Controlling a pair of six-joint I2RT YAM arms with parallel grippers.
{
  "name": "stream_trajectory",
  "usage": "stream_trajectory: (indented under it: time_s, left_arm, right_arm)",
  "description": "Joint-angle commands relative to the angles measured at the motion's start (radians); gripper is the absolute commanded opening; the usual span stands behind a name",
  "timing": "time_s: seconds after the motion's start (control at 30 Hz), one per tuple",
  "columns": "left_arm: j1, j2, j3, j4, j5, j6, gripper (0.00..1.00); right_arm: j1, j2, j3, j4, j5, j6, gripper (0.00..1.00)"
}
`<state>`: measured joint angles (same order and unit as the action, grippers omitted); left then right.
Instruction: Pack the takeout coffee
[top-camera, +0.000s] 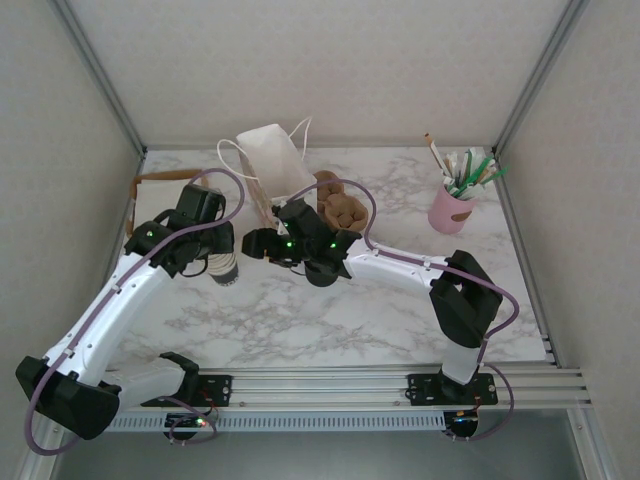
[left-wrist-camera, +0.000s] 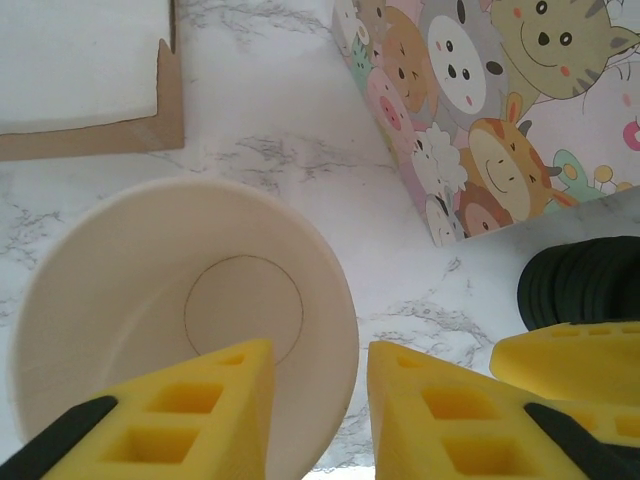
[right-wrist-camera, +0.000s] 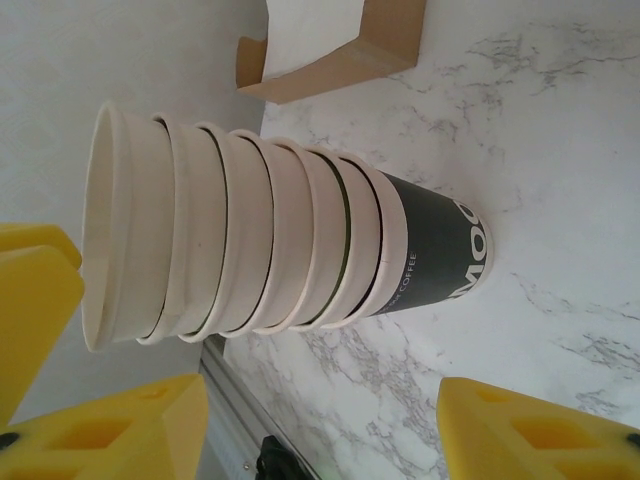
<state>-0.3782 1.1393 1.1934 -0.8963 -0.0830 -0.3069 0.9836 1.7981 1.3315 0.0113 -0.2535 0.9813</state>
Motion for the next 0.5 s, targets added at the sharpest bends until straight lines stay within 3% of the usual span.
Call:
stream_trajectory:
  time_s: [0.0,0.47]
  left_arm:
    - [-0.007,-0.007,0.007,-0.027,0.012,0.004,0.31]
    - [-0.008,0.029,-0.030,-0.015,0.029,0.011,0.18]
  right_arm:
    - [0.012,-0.025,-0.019,0.018,0.028,0.005,0.62]
    - [0.012,-0.030,-0.046,0.070,0.015,0.033,0.62]
